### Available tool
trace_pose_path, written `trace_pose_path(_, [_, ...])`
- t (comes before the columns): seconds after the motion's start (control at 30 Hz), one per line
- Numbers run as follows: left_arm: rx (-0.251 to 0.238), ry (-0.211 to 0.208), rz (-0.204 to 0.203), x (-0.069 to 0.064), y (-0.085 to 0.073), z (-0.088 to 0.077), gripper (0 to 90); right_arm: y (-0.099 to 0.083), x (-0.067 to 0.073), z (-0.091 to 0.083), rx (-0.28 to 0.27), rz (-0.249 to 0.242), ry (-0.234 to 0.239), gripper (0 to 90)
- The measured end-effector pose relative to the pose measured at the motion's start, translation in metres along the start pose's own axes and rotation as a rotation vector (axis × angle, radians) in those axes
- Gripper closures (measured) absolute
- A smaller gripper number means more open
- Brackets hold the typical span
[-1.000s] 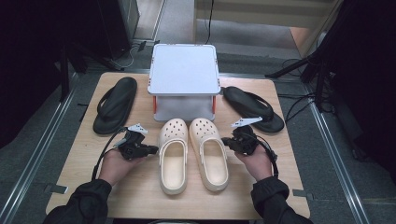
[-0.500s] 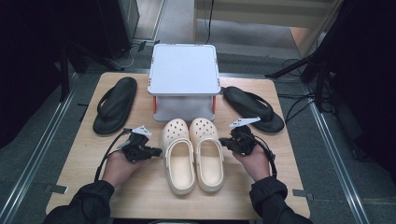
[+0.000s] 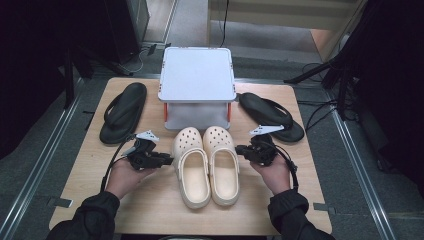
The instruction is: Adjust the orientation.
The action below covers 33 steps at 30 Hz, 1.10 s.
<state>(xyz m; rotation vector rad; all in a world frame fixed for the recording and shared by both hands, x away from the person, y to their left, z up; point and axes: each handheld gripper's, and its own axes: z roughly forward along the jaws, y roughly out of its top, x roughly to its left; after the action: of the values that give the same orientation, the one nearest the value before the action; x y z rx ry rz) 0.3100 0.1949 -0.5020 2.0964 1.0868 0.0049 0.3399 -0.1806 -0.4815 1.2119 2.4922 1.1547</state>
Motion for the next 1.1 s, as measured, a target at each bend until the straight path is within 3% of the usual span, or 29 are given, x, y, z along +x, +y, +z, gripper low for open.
trace_pose_path(0.03, [-0.005, 0.004, -0.004, 0.000, 0.001, -0.002, 60.7, 0.000, 0.001, -0.003, -0.012, -0.001, -0.001, 80.7])
trace_pose_path(0.2, [-0.035, -0.005, 0.002, 0.000, 0.010, -0.015, 44.7, -0.002, 0.004, -0.014, -0.057, 0.029, 0.003, 76.9])
trace_pose_path(0.5, [-0.035, 0.008, 0.049, -0.001, 0.030, -0.028, 38.2, -0.001, 0.018, -0.029, -0.099, 0.030, 0.005, 66.0])
trace_pose_path(0.7, [-0.045, 0.005, 0.051, 0.001, 0.048, -0.033, 33.3, -0.001, 0.035, -0.031, -0.123, -0.005, 0.016, 60.5])
trace_pose_path(0.9, [-0.065, 0.023, 0.058, 0.002, 0.063, -0.039, 40.2, -0.008, 0.051, -0.029, -0.127, -0.002, 0.029, 57.8])
trace_pose_path(0.97, [-0.080, 0.012, 0.035, 0.005, 0.070, -0.043, 48.1, -0.009, 0.055, -0.029, -0.125, -0.002, 0.030, 57.5])
trace_pose_path(1.1, [-0.094, 0.013, 0.043, 0.008, 0.081, -0.049, 65.3, -0.012, 0.063, -0.027, -0.122, -0.009, 0.035, 57.1])
